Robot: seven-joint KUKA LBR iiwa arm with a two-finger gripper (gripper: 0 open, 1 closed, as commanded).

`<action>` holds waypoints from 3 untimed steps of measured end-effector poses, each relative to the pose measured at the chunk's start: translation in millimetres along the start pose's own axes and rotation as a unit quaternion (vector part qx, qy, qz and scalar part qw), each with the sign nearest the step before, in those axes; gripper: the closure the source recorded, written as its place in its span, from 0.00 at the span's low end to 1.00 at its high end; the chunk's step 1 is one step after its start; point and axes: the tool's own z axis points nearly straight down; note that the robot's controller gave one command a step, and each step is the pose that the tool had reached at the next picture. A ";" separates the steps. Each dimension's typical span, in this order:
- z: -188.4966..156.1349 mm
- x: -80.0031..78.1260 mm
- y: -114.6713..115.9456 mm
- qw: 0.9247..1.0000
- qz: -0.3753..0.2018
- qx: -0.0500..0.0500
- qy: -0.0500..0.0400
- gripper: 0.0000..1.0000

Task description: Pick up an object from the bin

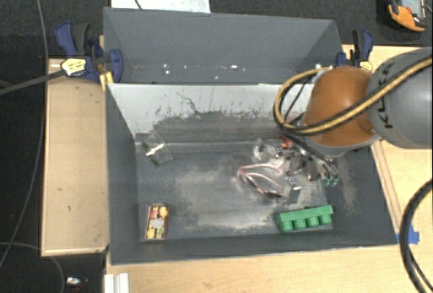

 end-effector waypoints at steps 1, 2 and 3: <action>-54.9 -4.0 -9.0 1.000 -0.021 -0.001 0.001 0.00; -3.4 26.6 23.8 0.998 0.070 -0.001 0.003 0.00; 25.3 -4.8 14.4 0.998 0.061 0.001 -0.007 0.00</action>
Offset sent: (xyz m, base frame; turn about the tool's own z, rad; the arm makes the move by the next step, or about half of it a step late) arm -0.0299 0.0178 0.0039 0.1396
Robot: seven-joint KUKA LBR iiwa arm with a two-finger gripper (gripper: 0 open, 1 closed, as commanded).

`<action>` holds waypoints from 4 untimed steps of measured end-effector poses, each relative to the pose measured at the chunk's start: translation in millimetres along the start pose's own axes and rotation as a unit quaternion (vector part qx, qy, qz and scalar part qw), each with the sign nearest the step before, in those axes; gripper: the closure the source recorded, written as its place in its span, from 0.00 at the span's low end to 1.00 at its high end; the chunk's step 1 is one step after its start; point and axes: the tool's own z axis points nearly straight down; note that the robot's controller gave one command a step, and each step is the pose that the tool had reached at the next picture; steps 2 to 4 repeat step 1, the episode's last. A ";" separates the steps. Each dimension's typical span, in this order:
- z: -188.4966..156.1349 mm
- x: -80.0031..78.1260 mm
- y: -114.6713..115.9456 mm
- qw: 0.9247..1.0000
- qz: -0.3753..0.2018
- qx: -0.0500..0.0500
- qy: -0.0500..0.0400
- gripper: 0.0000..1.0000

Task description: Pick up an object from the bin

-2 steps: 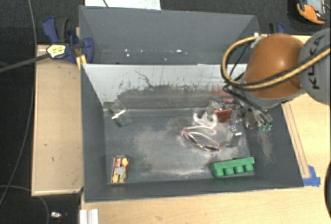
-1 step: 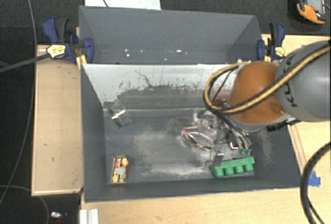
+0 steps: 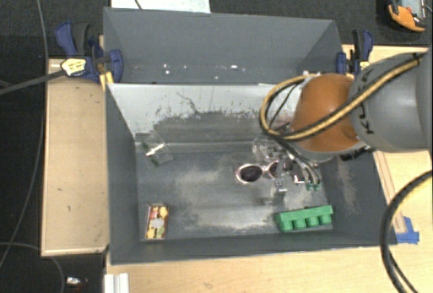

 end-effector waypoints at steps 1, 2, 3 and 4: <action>0.7 -24.8 -27.9 1.000 -0.003 -0.001 0.005 1.00; 0.7 -24.8 -27.9 1.000 -0.003 -0.001 0.005 1.00; 0.7 -24.8 -27.9 1.000 -0.003 -0.001 0.005 1.00; 0.7 -24.8 -27.9 1.000 -0.003 -0.001 0.005 1.00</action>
Offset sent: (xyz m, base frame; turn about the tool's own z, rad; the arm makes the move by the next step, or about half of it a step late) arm 0.0000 0.0000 0.0000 0.0000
